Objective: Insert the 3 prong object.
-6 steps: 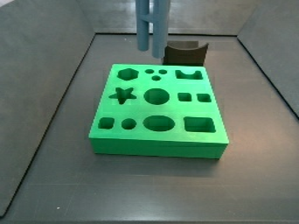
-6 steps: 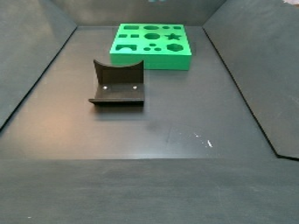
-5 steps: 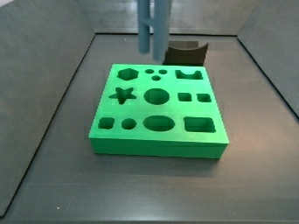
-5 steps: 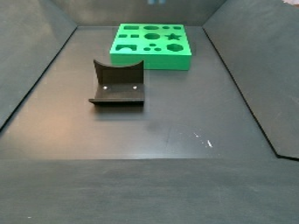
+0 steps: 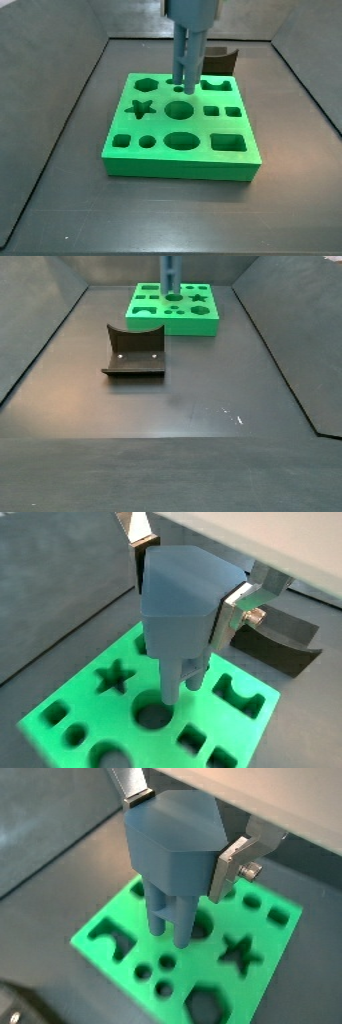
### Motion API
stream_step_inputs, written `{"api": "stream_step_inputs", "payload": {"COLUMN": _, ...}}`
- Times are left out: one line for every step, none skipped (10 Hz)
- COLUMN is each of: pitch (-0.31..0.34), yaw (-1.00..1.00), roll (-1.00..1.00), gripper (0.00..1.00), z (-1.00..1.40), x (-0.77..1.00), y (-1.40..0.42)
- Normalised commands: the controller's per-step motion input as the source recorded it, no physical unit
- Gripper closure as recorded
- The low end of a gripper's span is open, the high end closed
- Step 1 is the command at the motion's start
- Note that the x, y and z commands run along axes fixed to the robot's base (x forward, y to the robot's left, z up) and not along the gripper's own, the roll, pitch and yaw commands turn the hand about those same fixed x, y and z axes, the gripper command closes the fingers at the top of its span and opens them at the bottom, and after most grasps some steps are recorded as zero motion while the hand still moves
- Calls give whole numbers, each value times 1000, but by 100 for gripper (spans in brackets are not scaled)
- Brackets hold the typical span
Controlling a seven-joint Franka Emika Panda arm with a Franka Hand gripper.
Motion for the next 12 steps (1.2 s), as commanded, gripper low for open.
{"api": "stream_step_inputs", "payload": {"pitch": 0, "yaw": -217, "roll": -63, "gripper": 100, "z": -311, "x": -86, "y": 729}}
{"api": "stream_step_inputs", "payload": {"pitch": 0, "yaw": -249, "roll": -61, "gripper": 100, "z": -237, "x": -89, "y": 691}}
{"api": "stream_step_inputs", "payload": {"pitch": 0, "yaw": -286, "roll": -70, "gripper": 100, "z": -157, "x": -97, "y": 640}}
{"api": "stream_step_inputs", "payload": {"pitch": 0, "yaw": -194, "roll": -136, "gripper": 100, "z": -211, "x": -77, "y": 60}}
{"api": "stream_step_inputs", "payload": {"pitch": -23, "yaw": -166, "roll": -177, "gripper": 100, "z": -329, "x": -86, "y": -83}}
{"api": "stream_step_inputs", "payload": {"pitch": -43, "yaw": -260, "roll": -274, "gripper": 100, "z": -409, "x": 0, "y": -111}}
{"api": "stream_step_inputs", "payload": {"pitch": -36, "yaw": -240, "roll": -343, "gripper": 100, "z": -391, "x": 0, "y": -149}}
{"api": "stream_step_inputs", "payload": {"pitch": -66, "yaw": -191, "roll": -311, "gripper": 100, "z": -471, "x": 0, "y": 0}}
{"api": "stream_step_inputs", "payload": {"pitch": -106, "yaw": -200, "roll": -210, "gripper": 100, "z": -689, "x": 0, "y": 63}}
{"api": "stream_step_inputs", "payload": {"pitch": -141, "yaw": -117, "roll": -234, "gripper": 100, "z": -629, "x": 0, "y": 97}}
{"api": "stream_step_inputs", "payload": {"pitch": -110, "yaw": -26, "roll": -224, "gripper": 100, "z": -257, "x": 0, "y": 74}}
{"api": "stream_step_inputs", "payload": {"pitch": 0, "yaw": 0, "roll": 1, "gripper": 100, "z": 0, "x": 0, "y": 0}}
